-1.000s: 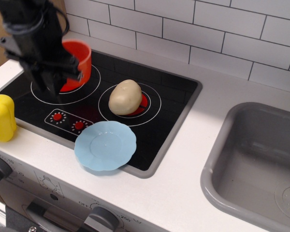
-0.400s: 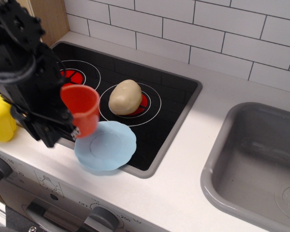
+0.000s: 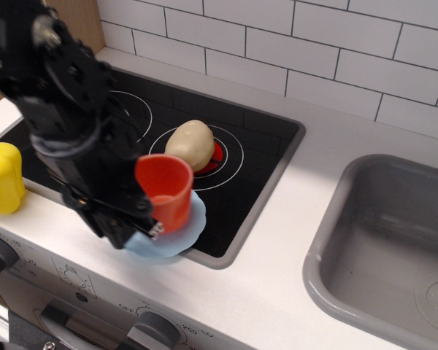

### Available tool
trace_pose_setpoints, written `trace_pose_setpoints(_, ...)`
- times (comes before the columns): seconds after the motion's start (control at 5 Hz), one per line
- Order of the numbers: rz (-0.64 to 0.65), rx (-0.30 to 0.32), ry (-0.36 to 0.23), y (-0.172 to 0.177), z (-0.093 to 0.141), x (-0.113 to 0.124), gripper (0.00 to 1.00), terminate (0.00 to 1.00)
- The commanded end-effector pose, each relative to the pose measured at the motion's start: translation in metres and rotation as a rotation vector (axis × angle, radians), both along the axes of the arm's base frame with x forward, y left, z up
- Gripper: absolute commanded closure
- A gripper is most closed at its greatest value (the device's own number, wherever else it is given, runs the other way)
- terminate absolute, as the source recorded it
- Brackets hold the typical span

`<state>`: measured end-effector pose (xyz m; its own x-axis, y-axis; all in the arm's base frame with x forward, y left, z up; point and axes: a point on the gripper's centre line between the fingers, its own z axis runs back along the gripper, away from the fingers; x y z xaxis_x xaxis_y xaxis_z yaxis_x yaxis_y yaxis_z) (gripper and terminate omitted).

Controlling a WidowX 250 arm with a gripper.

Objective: Put cup on plate

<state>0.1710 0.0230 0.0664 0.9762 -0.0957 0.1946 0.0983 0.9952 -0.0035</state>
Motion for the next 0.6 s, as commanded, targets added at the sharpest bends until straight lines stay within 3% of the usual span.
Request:
trace_pose_setpoints(0.0,-0.008,-0.003,-0.019,0.0008,0.0063,0.0026,1.00,0.00)
trace_pose_setpoints(0.4,0.000,0.002,-0.030,0.0050,0.0060,0.0058,1.00,0.00)
